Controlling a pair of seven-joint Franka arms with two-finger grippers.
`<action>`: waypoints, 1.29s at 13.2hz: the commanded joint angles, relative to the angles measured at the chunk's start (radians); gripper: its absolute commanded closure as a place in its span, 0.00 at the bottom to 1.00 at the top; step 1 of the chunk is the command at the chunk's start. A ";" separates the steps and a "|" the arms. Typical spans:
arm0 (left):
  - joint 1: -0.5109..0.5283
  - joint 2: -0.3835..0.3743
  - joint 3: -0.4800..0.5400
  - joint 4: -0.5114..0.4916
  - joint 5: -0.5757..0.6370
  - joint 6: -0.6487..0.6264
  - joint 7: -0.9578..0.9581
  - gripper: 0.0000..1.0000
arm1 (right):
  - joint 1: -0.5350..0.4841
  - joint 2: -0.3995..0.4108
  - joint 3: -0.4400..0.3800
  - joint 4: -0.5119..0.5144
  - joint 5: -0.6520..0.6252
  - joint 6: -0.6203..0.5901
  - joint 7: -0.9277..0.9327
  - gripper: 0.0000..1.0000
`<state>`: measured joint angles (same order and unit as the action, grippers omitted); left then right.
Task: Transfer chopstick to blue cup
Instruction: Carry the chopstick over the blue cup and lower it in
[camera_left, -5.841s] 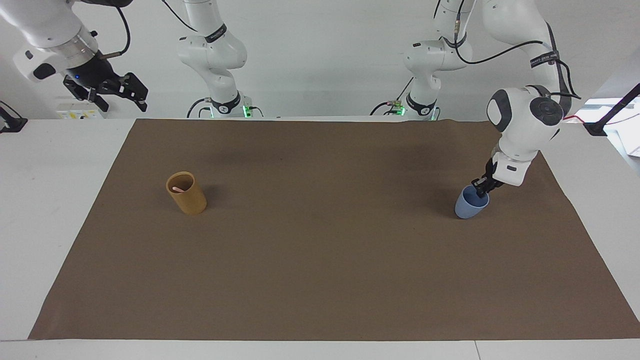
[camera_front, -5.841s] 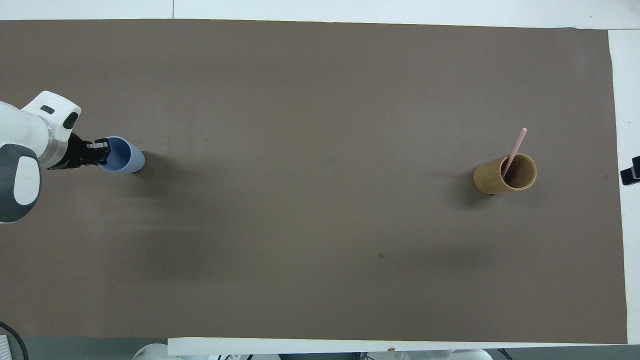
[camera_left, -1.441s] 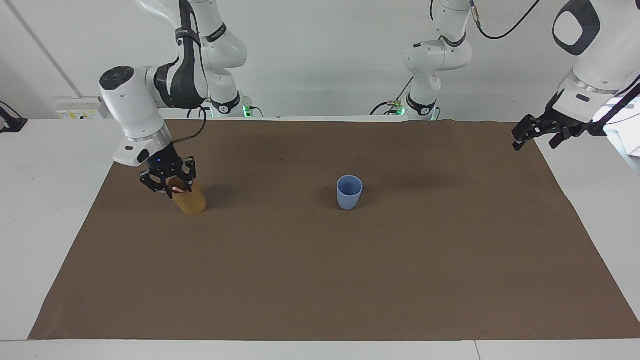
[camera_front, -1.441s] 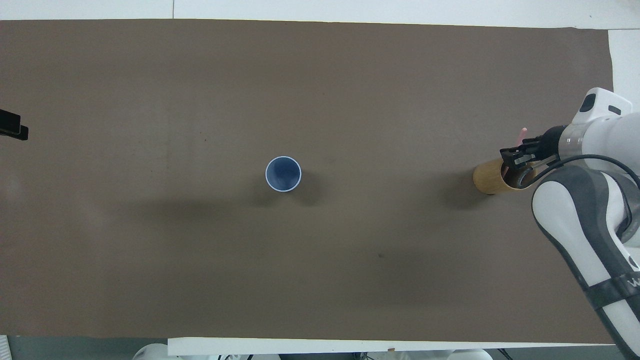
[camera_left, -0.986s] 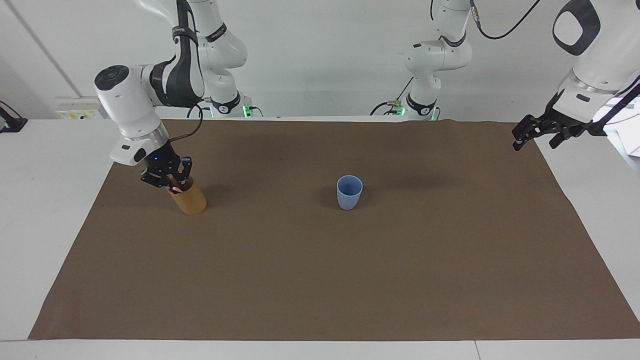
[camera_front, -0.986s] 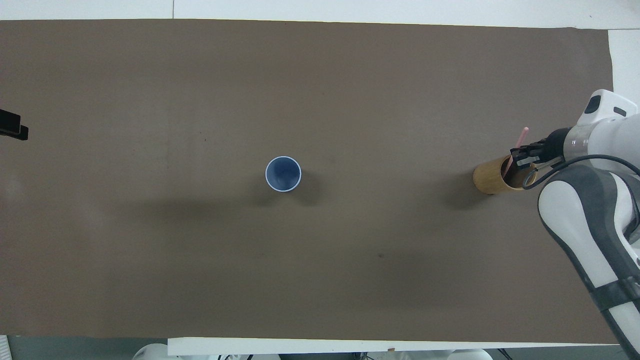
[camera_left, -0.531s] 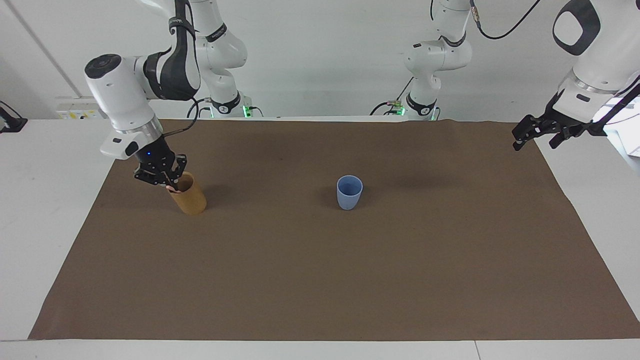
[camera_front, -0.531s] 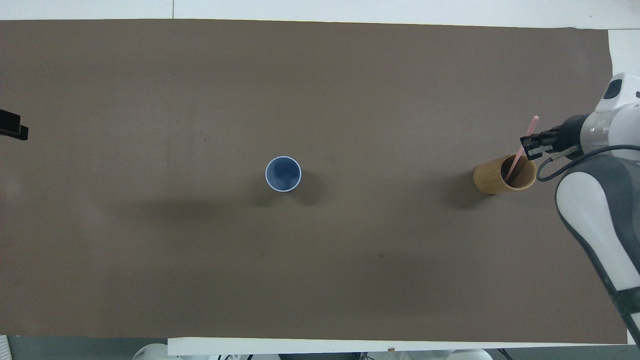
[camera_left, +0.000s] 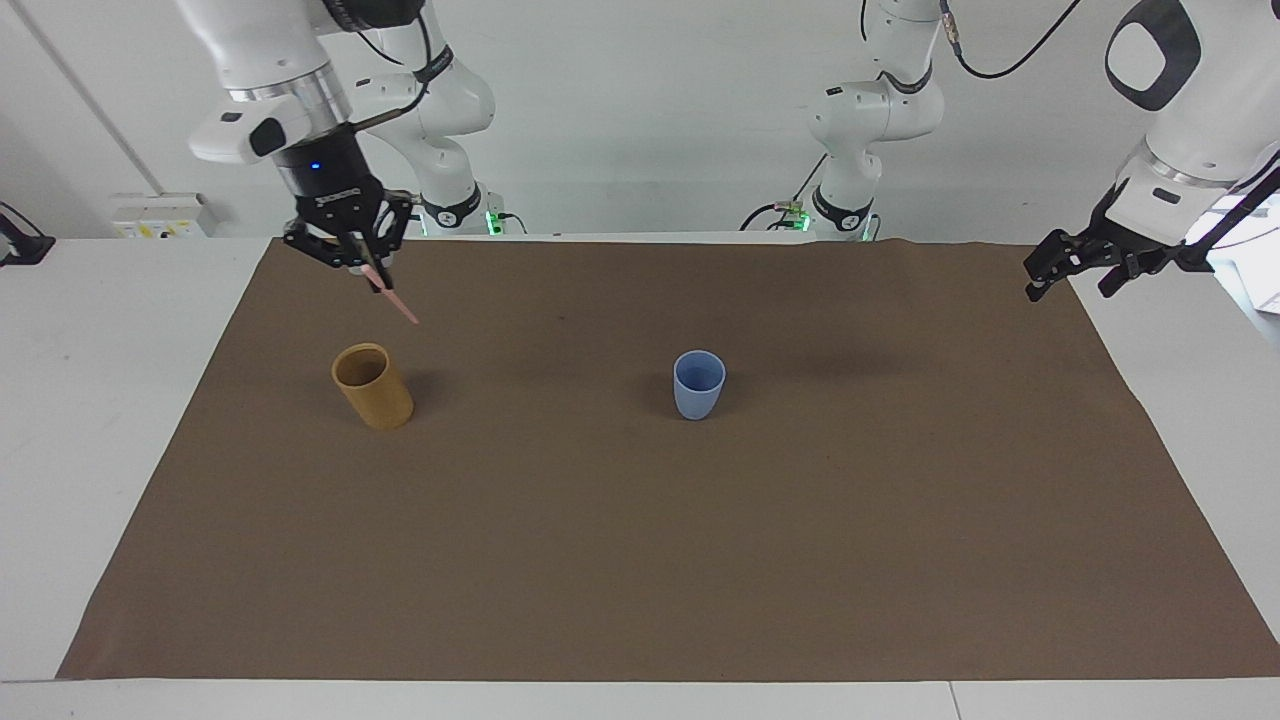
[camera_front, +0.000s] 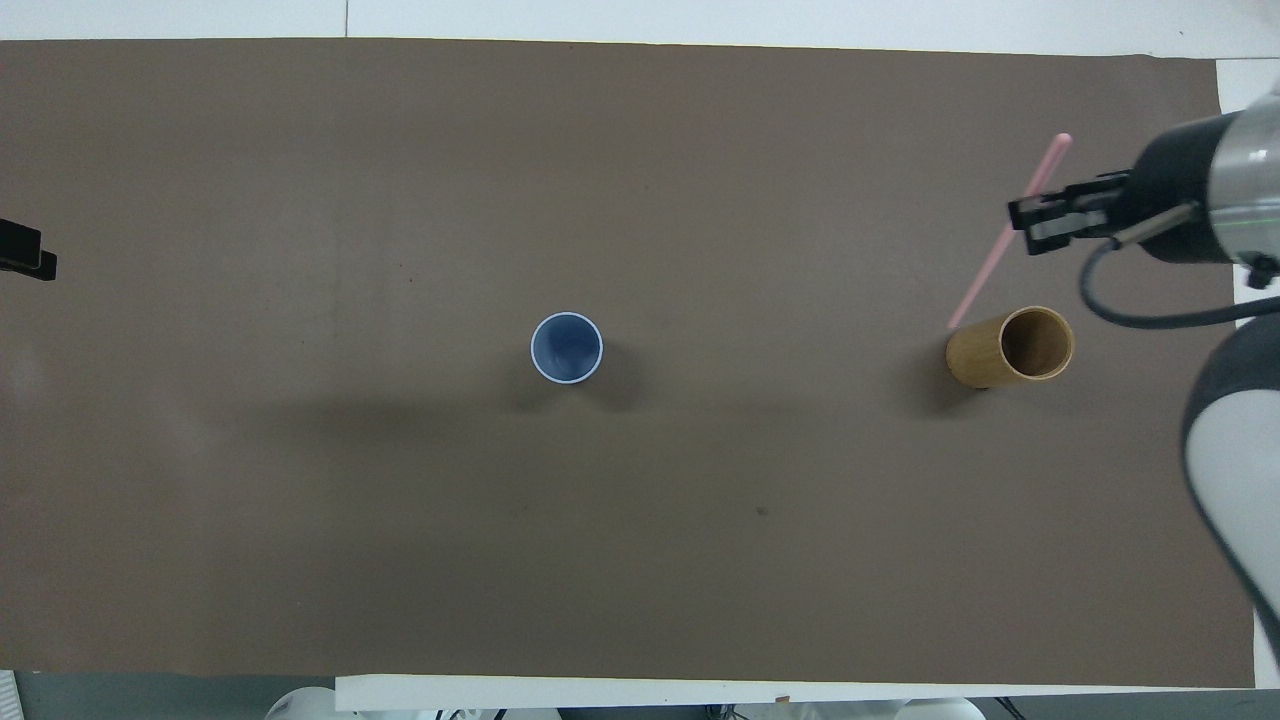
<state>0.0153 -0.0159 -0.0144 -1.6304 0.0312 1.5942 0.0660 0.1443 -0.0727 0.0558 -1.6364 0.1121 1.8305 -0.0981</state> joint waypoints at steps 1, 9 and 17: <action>-0.009 -0.018 0.007 -0.017 0.016 -0.008 -0.006 0.00 | 0.113 0.068 0.001 0.050 0.003 0.068 0.212 1.00; -0.009 -0.018 0.007 -0.017 0.016 -0.008 -0.006 0.00 | 0.474 0.424 0.002 0.306 -0.173 0.265 0.715 1.00; -0.009 -0.018 0.007 -0.017 0.016 -0.008 -0.006 0.00 | 0.491 0.358 0.004 0.103 -0.189 0.291 0.718 0.98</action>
<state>0.0153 -0.0159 -0.0144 -1.6303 0.0312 1.5942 0.0660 0.6362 0.3359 0.0607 -1.4527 -0.0622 2.0983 0.6061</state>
